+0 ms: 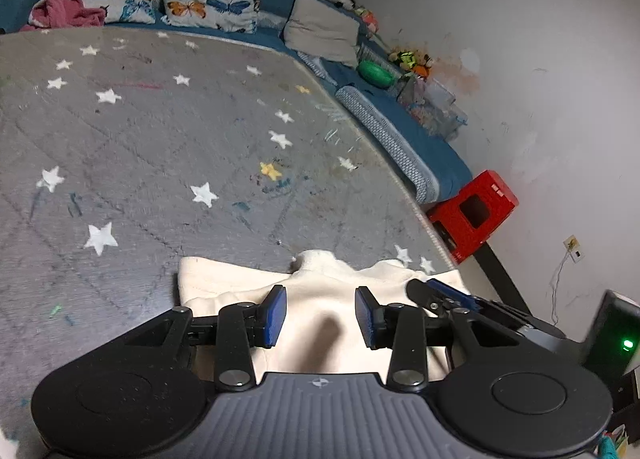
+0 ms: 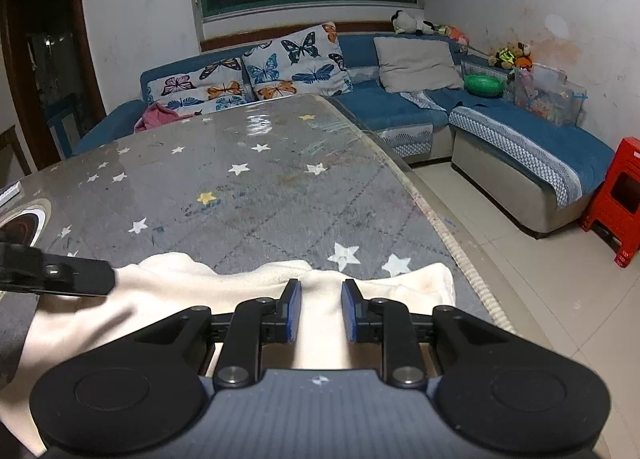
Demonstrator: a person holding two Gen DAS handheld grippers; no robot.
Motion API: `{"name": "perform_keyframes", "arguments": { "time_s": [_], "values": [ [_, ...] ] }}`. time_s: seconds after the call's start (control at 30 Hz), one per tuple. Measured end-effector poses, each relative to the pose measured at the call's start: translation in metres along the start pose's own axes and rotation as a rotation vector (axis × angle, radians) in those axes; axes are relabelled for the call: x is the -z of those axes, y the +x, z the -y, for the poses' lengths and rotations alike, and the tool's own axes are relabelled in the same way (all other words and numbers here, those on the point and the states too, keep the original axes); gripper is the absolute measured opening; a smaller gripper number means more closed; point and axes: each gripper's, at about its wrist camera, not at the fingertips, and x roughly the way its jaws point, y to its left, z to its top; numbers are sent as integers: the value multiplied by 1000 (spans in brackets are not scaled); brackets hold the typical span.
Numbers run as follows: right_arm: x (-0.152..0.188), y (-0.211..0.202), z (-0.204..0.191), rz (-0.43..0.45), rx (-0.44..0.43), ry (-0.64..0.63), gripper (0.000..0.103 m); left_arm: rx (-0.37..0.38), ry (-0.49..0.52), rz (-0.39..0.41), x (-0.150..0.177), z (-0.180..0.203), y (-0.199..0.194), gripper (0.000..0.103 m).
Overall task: Fold clothes
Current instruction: 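Lower the folded edge onto the sweatshirt and open both tools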
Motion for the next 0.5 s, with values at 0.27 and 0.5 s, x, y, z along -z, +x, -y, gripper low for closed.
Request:
{"name": "perform_keyframes", "arguments": {
  "time_s": [0.27, 0.5],
  "values": [
    [-4, -16, -6, 12, -28, -27, 28, -19, 3, -5, 2, -2, 9, 39],
    [6, -27, -34, 14, -88, -107, 38, -32, 11, 6, 5, 1, 7, 39]
  ]
}}
